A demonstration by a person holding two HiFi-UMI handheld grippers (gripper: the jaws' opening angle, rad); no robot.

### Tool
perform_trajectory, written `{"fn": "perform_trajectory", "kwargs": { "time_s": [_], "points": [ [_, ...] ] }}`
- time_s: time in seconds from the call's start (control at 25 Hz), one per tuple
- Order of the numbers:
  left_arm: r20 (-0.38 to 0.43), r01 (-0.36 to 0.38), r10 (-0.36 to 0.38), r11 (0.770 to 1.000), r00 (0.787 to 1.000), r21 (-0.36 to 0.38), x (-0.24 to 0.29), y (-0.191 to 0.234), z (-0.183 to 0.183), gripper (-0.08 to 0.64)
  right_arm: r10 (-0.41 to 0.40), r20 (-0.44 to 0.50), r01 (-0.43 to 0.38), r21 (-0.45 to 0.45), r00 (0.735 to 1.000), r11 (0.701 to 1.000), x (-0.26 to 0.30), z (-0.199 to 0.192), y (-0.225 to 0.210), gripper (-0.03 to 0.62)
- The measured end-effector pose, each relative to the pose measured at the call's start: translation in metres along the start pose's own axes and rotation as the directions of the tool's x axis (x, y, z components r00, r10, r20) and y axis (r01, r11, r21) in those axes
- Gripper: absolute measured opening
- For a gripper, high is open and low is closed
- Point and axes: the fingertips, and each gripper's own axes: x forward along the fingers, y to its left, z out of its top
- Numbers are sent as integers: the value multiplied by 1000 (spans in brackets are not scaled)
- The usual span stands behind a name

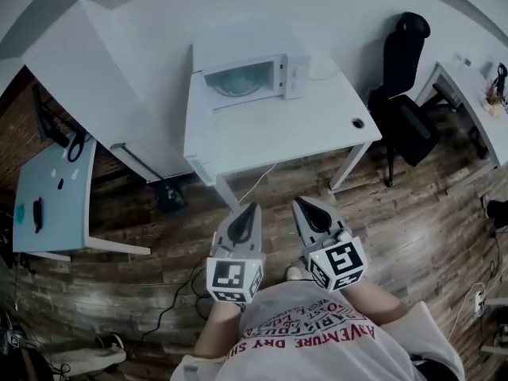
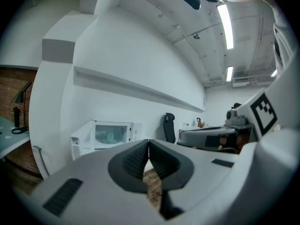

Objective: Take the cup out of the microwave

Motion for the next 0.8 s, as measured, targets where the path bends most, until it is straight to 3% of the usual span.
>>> {"fn": "perform_trajectory", "kwargs": {
  "time_s": [0.36, 0.8],
  "points": [
    [-69, -34, 34, 999, 997, -5, 95, -7, -9, 8, 11, -50, -10, 29, 999, 1000, 36, -14, -96, 12],
    [-54, -29, 27, 999, 998, -42, 234, 65, 1, 8, -23, -62, 22, -13, 998, 1000, 145, -8, -175, 12]
  ]
}}
